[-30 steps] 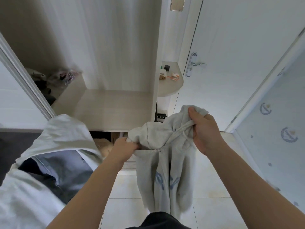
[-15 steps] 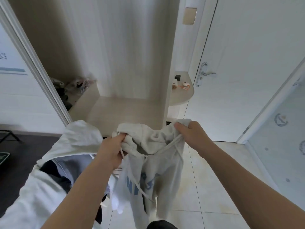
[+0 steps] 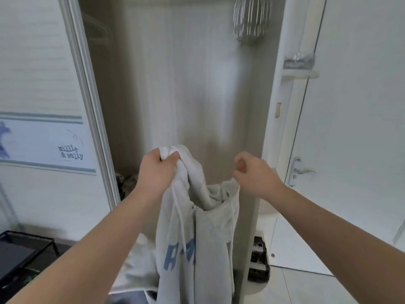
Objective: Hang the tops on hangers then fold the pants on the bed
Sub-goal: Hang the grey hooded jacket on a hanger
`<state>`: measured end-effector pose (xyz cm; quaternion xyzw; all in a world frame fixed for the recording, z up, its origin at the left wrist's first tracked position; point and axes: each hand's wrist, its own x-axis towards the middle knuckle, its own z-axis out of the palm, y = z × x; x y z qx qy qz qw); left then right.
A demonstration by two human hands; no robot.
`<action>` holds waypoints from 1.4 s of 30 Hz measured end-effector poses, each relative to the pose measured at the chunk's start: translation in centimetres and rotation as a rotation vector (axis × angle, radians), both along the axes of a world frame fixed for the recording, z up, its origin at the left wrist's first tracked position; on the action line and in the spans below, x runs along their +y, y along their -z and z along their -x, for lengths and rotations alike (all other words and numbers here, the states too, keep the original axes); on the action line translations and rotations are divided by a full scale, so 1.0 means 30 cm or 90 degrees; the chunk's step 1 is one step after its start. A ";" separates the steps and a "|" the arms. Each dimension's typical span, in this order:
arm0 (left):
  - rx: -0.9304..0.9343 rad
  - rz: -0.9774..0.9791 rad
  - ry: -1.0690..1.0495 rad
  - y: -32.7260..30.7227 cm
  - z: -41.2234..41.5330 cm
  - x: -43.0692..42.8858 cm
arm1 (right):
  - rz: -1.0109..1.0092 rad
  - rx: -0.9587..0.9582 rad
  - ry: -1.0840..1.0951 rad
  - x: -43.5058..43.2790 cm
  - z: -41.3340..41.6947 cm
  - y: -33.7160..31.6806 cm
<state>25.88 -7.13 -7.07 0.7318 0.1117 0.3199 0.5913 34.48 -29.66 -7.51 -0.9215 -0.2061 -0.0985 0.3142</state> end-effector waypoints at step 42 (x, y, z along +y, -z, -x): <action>-0.181 -0.150 -0.142 -0.938 -1.183 0.439 | 0.217 -0.533 0.454 0.426 -1.175 -1.469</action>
